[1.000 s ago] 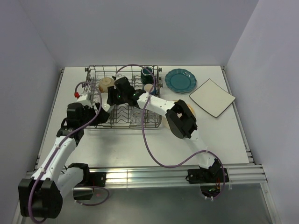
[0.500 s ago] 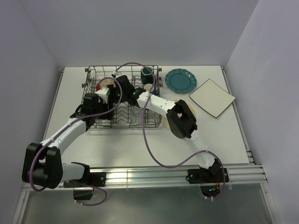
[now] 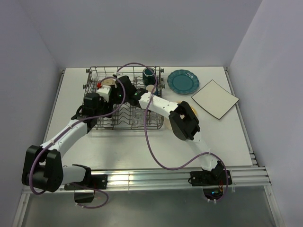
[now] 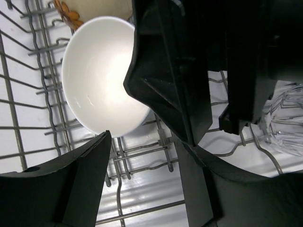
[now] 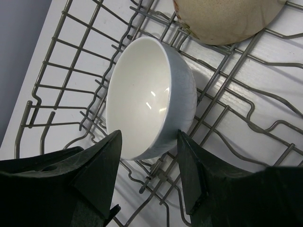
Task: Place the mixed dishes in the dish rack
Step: Grab a bowl with the right arm, then pass the bowl from the right arm to the left
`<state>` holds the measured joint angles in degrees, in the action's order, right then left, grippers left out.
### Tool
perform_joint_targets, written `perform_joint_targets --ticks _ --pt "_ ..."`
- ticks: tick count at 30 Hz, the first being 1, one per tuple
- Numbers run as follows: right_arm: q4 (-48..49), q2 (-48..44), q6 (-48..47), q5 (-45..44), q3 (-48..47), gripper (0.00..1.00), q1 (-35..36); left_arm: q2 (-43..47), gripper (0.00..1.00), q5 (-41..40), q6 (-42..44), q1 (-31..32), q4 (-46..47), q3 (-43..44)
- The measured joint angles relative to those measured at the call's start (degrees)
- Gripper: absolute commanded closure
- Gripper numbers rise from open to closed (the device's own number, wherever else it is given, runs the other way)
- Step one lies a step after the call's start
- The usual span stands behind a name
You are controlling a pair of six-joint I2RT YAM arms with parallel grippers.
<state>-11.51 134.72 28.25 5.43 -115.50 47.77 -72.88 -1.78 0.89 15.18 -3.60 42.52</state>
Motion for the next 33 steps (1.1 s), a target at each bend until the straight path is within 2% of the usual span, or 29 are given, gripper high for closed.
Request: perform_joint_targets --ticks 11,14,18,21,28,33 --pt "-0.2 0.0 0.9 0.2 -0.2 0.42 0.0 -5.2 0.42 4.7 5.7 0.0 1.0 1.1" --pt "-0.5 0.0 0.9 0.2 -0.2 0.42 0.0 -6.6 0.48 4.6 6.6 0.0 1.8 1.2" --pt "-0.6 0.0 1.3 0.0 -0.2 0.42 -0.2 -8.2 0.62 4.1 7.3 0.2 2.3 2.2" --pt "-0.1 0.0 2.0 -0.3 -0.2 0.42 -0.6 -9.2 0.65 3.6 7.8 0.7 2.7 2.7" --pt "-0.1 0.0 2.9 -0.5 -0.3 0.42 -1.2 -10.9 0.66 3.1 8.1 1.1 3.6 3.5" --pt "-0.2 0.1 3.4 -0.5 -0.3 0.42 -1.5 -11.5 0.53 1.6 8.3 1.1 4.5 3.6"
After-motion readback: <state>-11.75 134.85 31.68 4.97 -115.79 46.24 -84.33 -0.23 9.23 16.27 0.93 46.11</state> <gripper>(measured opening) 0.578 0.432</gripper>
